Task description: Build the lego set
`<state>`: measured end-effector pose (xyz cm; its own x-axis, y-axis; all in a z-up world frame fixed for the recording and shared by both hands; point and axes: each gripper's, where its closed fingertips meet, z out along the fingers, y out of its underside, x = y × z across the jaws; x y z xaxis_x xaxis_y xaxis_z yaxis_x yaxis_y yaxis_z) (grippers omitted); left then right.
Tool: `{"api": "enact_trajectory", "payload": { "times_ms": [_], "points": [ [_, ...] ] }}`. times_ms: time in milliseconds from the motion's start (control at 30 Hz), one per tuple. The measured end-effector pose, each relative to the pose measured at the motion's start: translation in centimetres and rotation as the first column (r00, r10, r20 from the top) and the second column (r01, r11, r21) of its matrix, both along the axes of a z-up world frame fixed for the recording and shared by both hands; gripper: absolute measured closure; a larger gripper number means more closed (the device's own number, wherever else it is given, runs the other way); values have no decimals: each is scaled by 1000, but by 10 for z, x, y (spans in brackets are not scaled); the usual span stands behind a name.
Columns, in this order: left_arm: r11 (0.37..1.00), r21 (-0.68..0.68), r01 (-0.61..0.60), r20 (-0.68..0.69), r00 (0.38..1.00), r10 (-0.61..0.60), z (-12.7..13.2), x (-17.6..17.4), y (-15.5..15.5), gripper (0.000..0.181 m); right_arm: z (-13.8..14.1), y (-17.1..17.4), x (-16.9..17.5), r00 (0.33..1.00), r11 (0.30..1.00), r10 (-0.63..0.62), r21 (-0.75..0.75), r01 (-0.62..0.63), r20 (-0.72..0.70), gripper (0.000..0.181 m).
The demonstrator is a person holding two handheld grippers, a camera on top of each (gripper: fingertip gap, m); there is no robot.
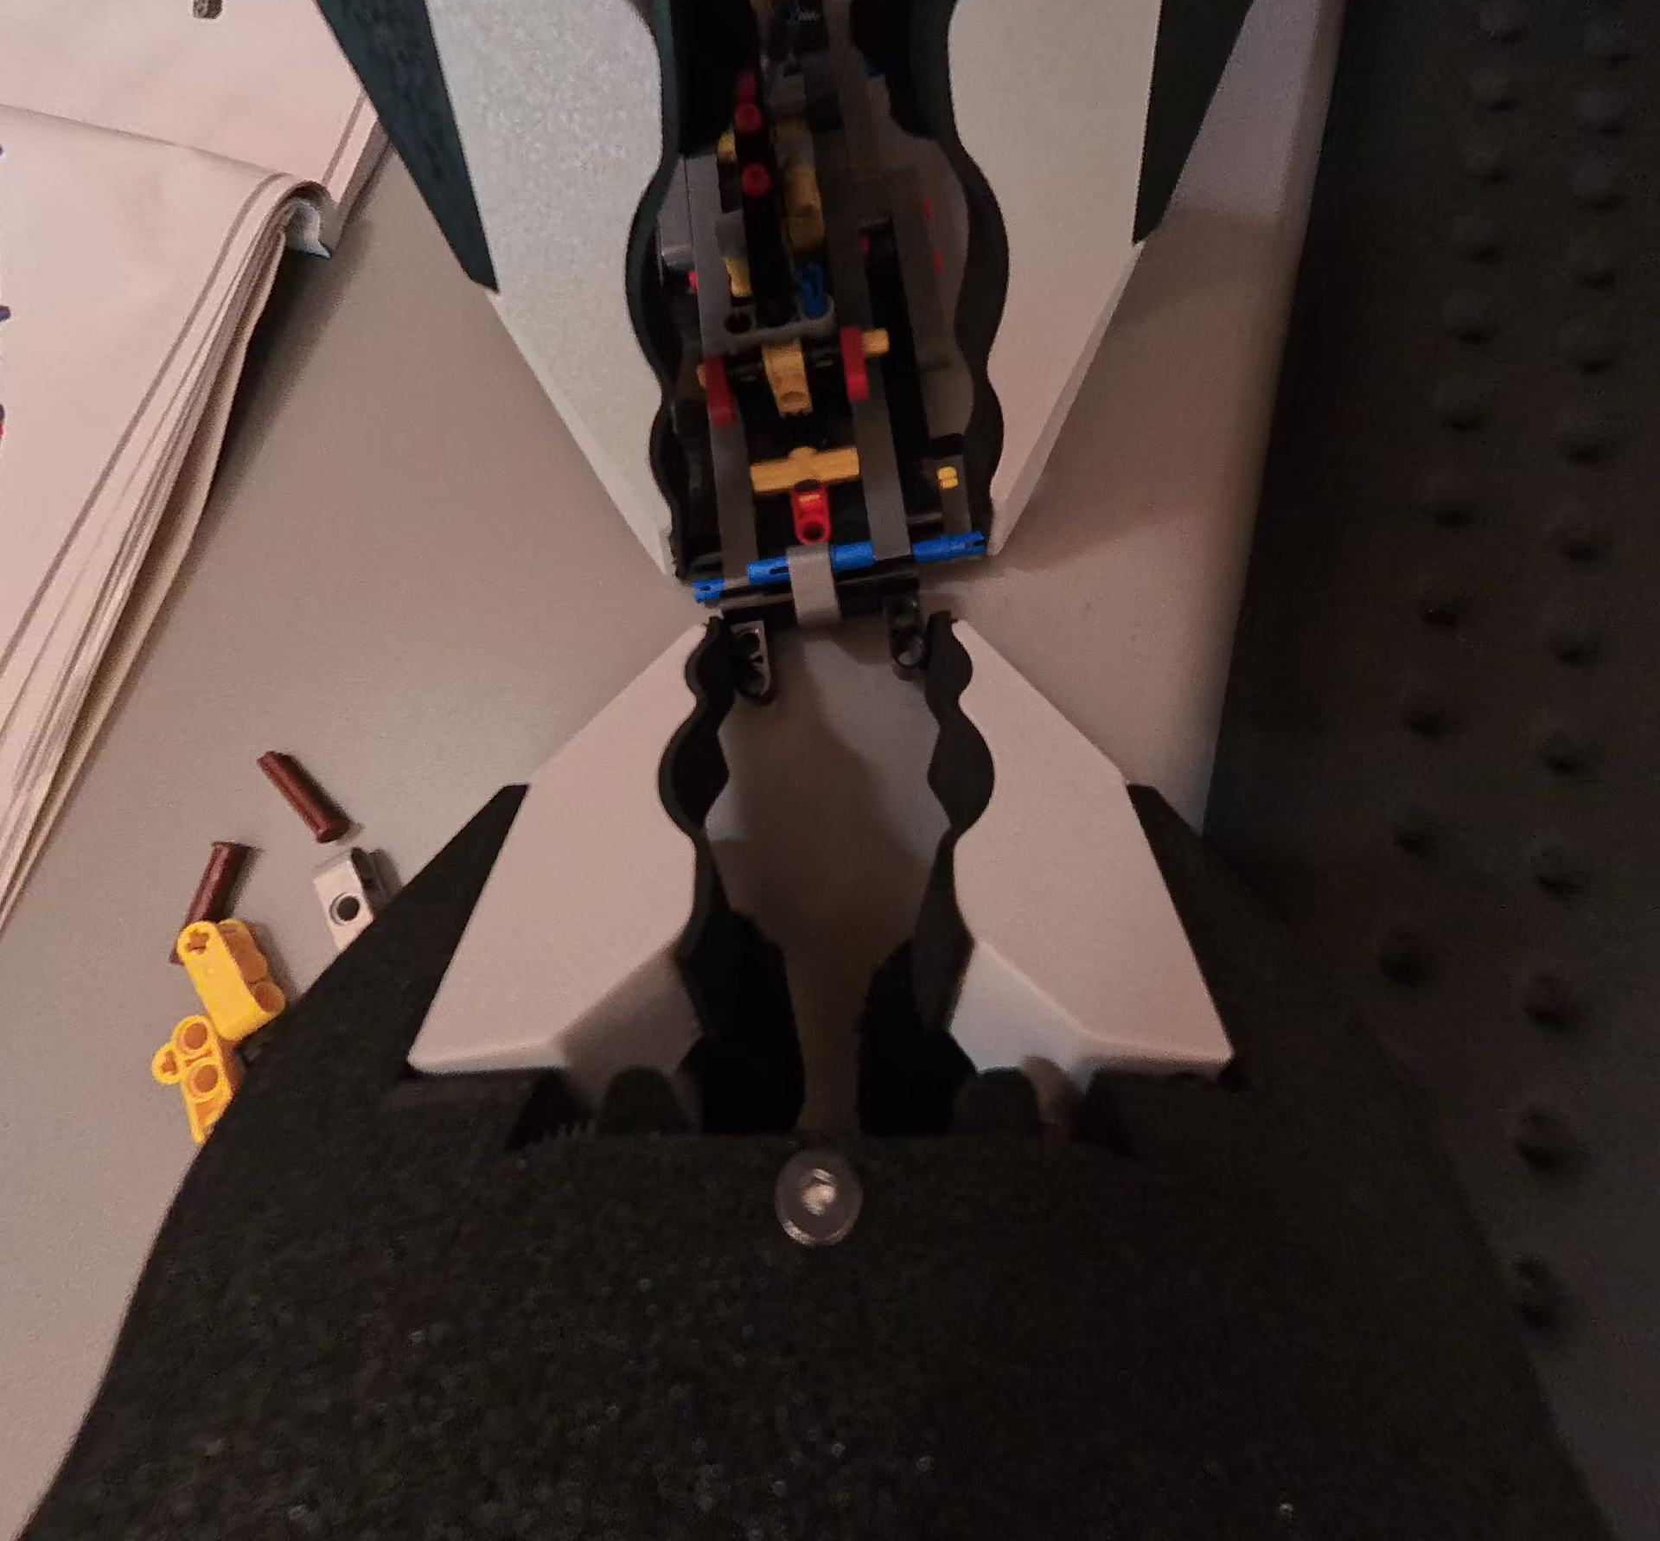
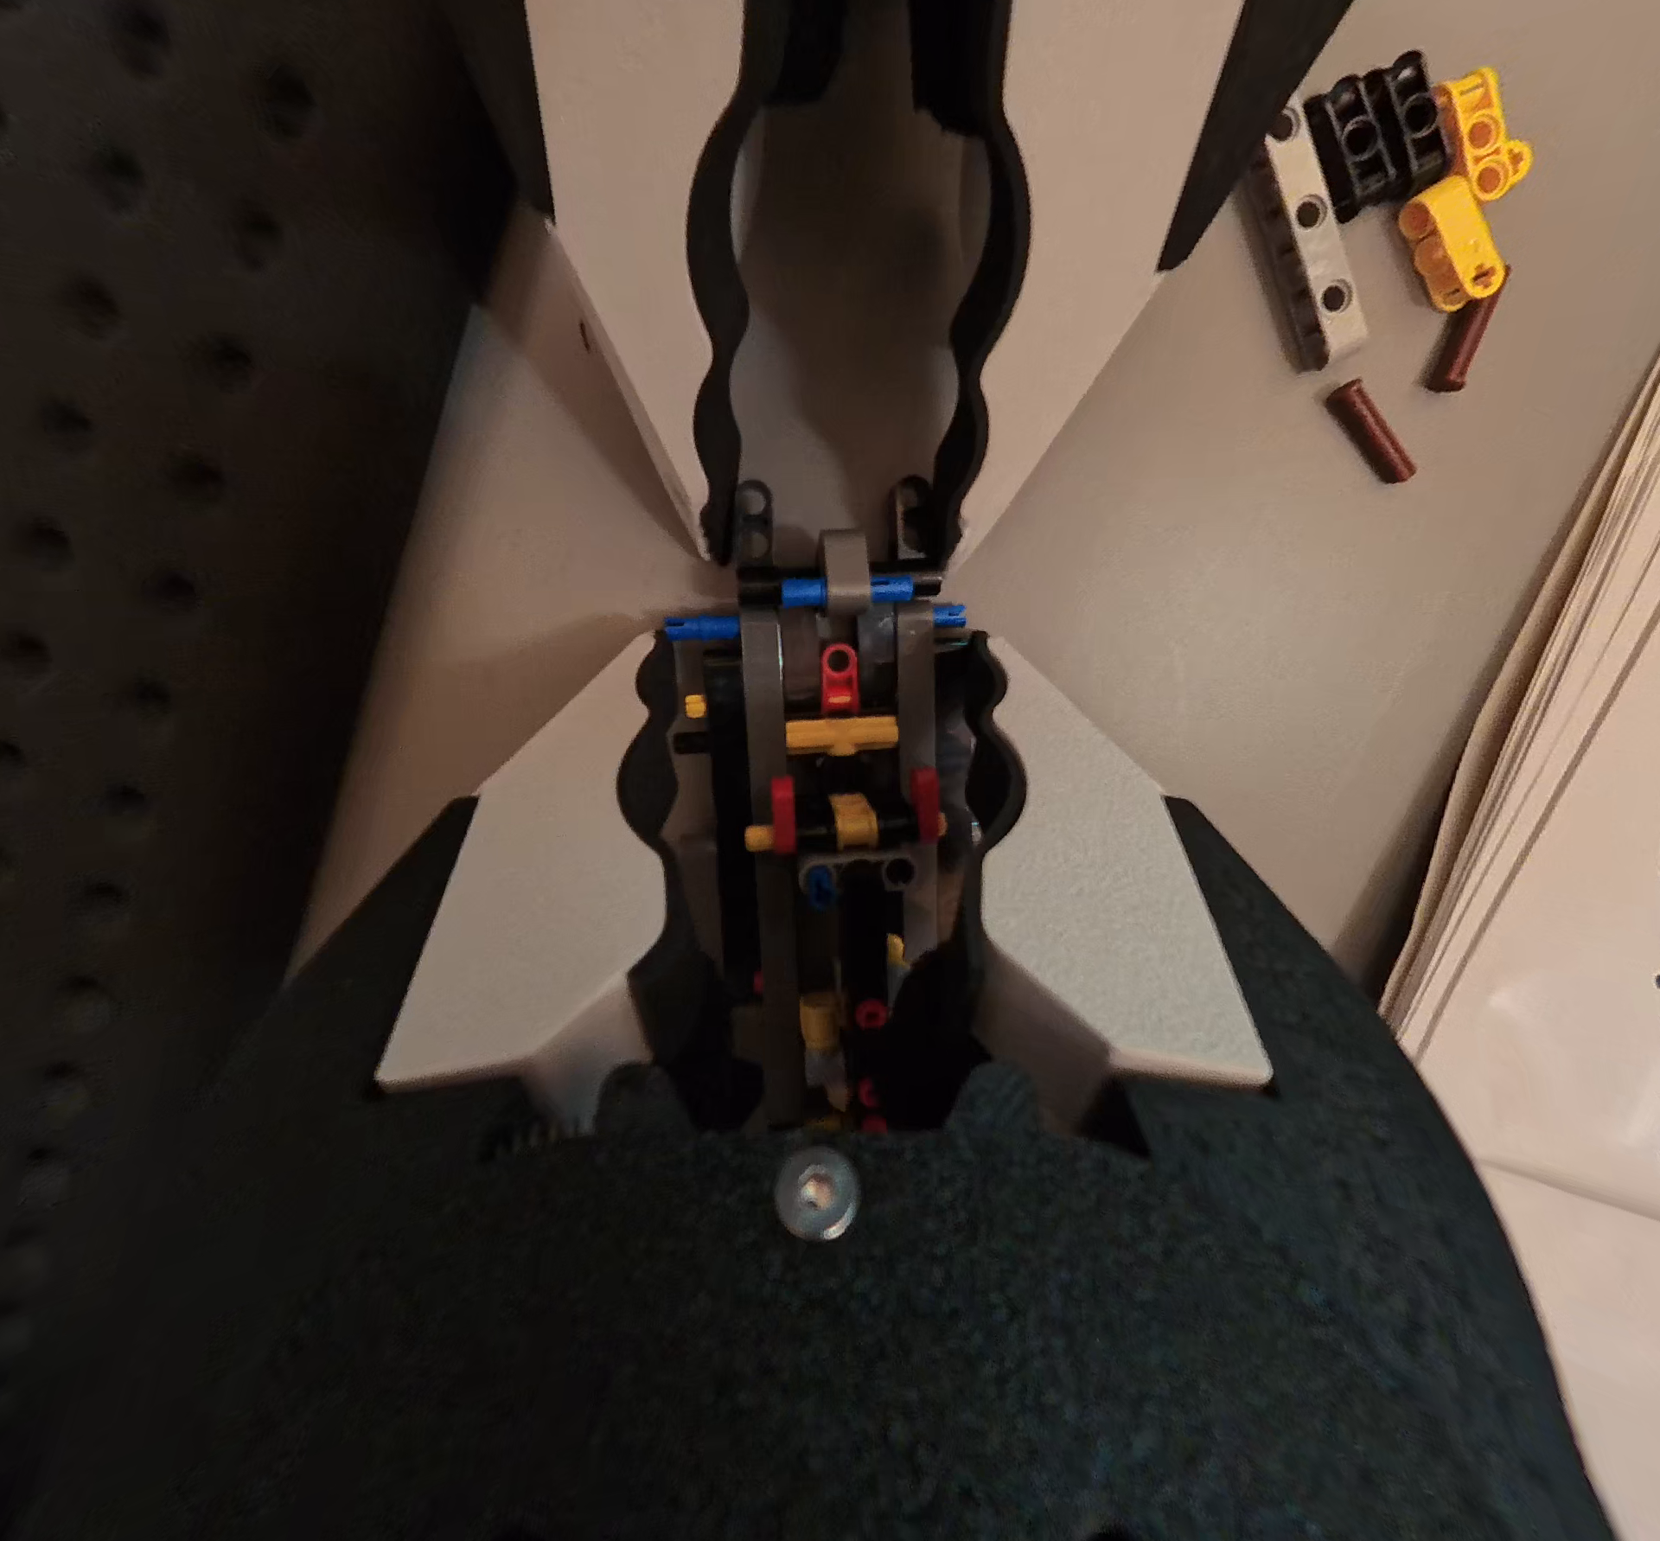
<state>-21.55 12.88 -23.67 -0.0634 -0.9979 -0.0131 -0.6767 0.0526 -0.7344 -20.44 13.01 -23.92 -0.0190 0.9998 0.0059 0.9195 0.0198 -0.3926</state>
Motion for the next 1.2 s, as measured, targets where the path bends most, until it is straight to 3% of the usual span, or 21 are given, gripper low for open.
{"api": "enact_trajectory", "payload": {
  "times_ms": [167, 1000, 1200],
  "points": [
    [1000, -6, -4, -1, 1000, 4, 0, 2, 0, 140, 1, -1, 0, 999, 998, -52, -19, 51, -8, 116],
    [999, 35, -6, 1, 1000, 6, 0, 3, 0, 140, 0, 1, 2, 1000, 1000, 27, -10, -26, 15, 120],
    [1000, 26, -6, 3, 1000, 5, 0, 3, 0, 140, 1, 0, 0, 999, 999, -35, -13, 34, -39, 117]
  ]
}}
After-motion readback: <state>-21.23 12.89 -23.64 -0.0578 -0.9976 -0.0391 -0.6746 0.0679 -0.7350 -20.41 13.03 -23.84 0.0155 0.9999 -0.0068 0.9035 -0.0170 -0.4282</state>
